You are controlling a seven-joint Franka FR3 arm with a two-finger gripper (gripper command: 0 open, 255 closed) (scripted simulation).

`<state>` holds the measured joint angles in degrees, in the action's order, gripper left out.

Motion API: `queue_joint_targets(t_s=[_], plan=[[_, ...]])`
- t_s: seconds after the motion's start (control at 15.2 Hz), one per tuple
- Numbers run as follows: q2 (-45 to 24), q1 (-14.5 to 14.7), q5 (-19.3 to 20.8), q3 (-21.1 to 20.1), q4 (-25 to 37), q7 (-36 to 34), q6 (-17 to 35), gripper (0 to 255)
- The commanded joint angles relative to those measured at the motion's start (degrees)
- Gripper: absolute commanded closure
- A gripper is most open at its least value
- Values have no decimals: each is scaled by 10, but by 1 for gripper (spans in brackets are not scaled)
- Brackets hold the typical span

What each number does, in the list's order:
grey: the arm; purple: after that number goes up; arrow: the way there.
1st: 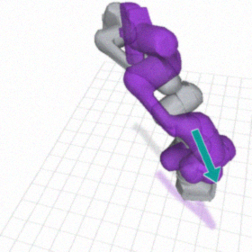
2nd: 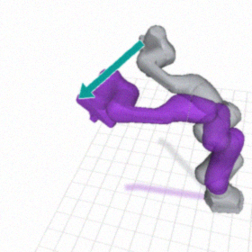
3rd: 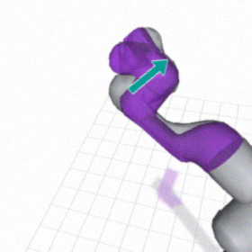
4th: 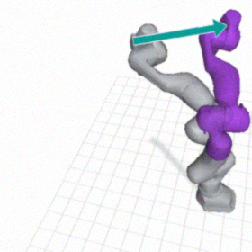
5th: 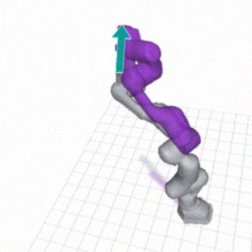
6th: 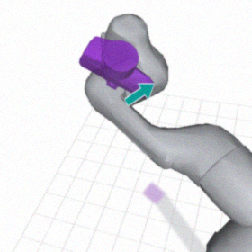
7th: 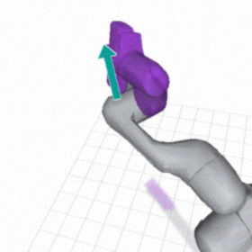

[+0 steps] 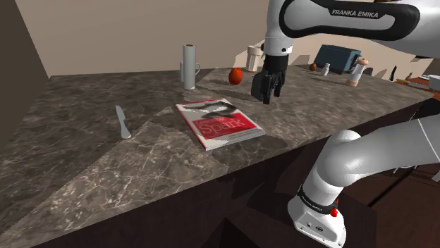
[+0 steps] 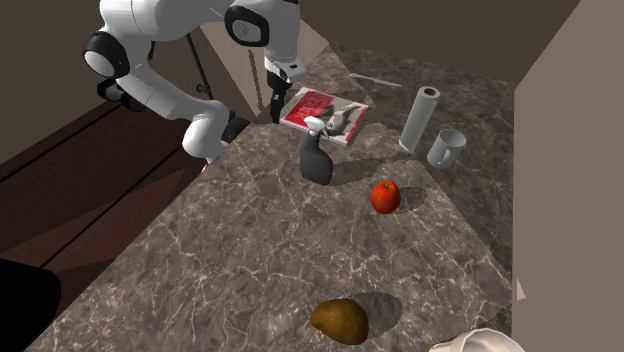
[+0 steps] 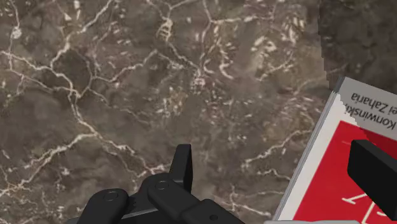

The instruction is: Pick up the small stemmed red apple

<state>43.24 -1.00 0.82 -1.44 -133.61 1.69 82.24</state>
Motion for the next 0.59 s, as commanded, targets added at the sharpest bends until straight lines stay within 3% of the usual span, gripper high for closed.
queue_joint_targets(t_s=[0.0, 0.53], plan=[[0, 0, 0, 0, 0, 0, 0, 0], [-139, -20, 28, 64, 98, 70, 63, 0]])
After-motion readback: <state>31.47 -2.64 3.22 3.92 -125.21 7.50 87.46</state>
